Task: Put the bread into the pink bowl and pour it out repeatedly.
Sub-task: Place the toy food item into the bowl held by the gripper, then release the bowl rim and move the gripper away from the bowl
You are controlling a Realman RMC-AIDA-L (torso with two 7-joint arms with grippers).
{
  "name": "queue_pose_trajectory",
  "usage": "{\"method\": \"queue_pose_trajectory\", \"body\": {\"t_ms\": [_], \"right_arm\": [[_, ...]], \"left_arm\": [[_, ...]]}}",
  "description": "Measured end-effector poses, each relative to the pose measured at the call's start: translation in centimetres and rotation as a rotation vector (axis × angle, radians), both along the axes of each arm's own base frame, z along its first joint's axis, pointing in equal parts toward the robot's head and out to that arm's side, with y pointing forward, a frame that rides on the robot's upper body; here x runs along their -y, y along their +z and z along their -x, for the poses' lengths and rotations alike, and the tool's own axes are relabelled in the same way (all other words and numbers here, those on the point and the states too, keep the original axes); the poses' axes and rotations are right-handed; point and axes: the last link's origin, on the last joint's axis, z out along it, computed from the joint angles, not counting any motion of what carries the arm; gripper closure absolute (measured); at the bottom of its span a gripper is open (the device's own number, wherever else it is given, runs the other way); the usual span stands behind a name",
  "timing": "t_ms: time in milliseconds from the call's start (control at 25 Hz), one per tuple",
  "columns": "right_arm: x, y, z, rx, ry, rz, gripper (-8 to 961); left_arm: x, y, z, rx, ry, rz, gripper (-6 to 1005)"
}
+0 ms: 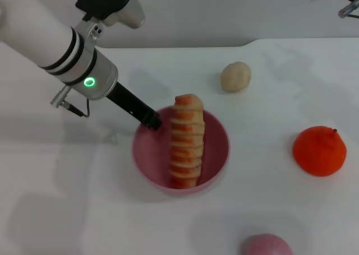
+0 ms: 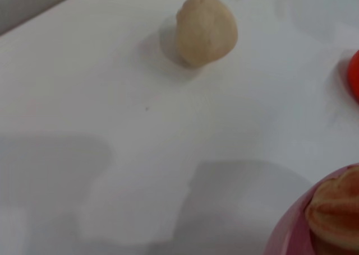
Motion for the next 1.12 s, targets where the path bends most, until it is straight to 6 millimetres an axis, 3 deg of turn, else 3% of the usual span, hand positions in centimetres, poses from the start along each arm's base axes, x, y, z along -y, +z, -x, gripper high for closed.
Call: {"method": "queue_pose_trajectory", "body": {"t_ms": [1120], "right_arm": [[-0.7, -1.2, -0.1, 0.003, -0.009, 0.034, 510]], "left_arm": [[0.4, -0.7, 1.6, -0.023, 0.023, 0.005, 953]]}}
